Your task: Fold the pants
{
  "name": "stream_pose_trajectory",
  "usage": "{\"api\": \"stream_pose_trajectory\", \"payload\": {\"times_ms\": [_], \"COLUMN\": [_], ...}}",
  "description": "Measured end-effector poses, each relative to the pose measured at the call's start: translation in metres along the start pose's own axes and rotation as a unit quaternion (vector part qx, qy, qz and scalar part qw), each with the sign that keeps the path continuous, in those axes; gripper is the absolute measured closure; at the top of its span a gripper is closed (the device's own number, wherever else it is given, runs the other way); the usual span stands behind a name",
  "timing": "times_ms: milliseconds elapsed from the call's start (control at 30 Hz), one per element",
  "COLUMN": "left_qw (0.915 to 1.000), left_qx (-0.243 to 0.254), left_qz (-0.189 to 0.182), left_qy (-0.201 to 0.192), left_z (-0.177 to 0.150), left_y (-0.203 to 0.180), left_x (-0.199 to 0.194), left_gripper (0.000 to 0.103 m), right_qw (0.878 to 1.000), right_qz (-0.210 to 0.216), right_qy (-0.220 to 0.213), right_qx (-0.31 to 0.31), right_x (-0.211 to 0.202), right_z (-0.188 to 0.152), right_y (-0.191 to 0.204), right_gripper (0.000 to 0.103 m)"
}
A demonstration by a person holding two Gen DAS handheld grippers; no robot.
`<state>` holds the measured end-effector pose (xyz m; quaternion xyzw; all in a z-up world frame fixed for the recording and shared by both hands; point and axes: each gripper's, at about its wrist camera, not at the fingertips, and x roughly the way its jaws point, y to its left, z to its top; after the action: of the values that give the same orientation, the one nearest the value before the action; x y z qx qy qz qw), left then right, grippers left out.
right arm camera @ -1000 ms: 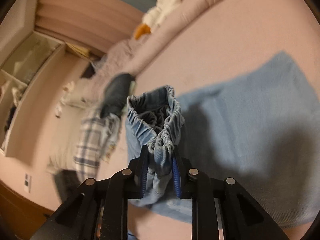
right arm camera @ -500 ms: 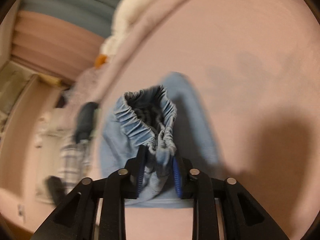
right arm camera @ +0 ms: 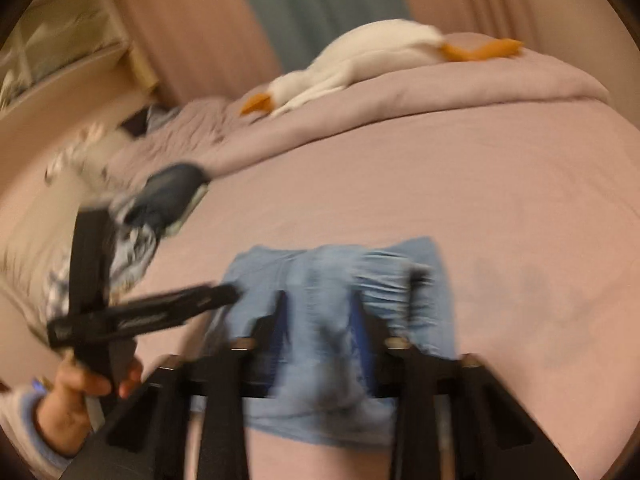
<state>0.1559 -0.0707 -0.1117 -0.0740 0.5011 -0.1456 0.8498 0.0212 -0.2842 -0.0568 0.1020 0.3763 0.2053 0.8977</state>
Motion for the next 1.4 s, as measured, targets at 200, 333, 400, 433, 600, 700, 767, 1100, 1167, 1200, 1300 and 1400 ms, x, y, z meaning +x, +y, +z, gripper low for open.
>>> {"api": "stream_pose_trajectory", "payload": {"times_ms": [200, 333, 400, 433, 600, 700, 767, 1100, 1167, 1200, 1300, 1400], "left_qw": [0.9994, 0.9996, 0.9996, 0.9997, 0.9996, 0.9984, 0.9975, 0.9985, 0.9989, 0.9991, 0.9999, 0.9988], "left_qx": [0.018, 0.015, 0.010, 0.007, 0.015, 0.042, 0.057, 0.046, 0.041, 0.038, 0.009, -0.046], "left_qz": [0.005, 0.005, 0.004, 0.003, -0.005, 0.003, 0.012, 0.011, 0.007, 0.004, -0.008, -0.016], "left_qy": [0.029, 0.024, 0.026, 0.025, 0.025, 0.039, 0.040, 0.026, 0.021, 0.018, 0.004, 0.002], "left_z": [0.004, 0.001, -0.003, -0.007, -0.035, -0.059, -0.070, -0.080, -0.082, -0.085, -0.091, -0.091], "left_y": [0.002, 0.005, 0.005, 0.005, -0.003, -0.008, -0.011, -0.010, -0.008, -0.005, 0.011, 0.034], "left_x": [0.018, 0.008, 0.003, -0.001, -0.018, -0.020, -0.019, -0.026, -0.028, -0.030, -0.041, -0.043], "left_gripper": [0.063, 0.061, 0.061, 0.061, 0.060, 0.060, 0.060, 0.059, 0.057, 0.054, 0.032, 0.022], "right_qw": [0.994, 0.995, 0.993, 0.994, 0.999, 0.999, 0.996, 0.995, 0.995, 0.992, 0.990, 0.991], "right_qz": [-0.057, -0.015, 0.000, 0.009, 0.022, -0.032, -0.073, -0.059, -0.073, -0.099, -0.097, -0.059], "right_qy": [0.087, 0.087, 0.094, 0.087, 0.017, 0.028, 0.048, 0.050, 0.050, 0.068, 0.088, 0.082], "right_qx": [-0.015, 0.050, 0.065, 0.062, 0.032, 0.027, 0.032, 0.062, 0.048, 0.038, 0.046, 0.088], "right_x": [0.046, 0.037, 0.029, 0.021, -0.003, 0.011, 0.020, -0.012, -0.011, -0.001, 0.004, -0.006], "right_z": [-0.026, -0.035, -0.029, -0.027, -0.013, -0.010, -0.015, -0.039, -0.042, -0.046, -0.057, -0.053], "right_y": [-0.017, -0.044, -0.045, -0.041, -0.025, -0.025, -0.032, -0.044, -0.040, -0.039, -0.048, -0.060], "right_gripper": [0.096, 0.103, 0.103, 0.103, 0.054, 0.055, 0.051, 0.044, 0.044, 0.044, 0.044, 0.043]}}
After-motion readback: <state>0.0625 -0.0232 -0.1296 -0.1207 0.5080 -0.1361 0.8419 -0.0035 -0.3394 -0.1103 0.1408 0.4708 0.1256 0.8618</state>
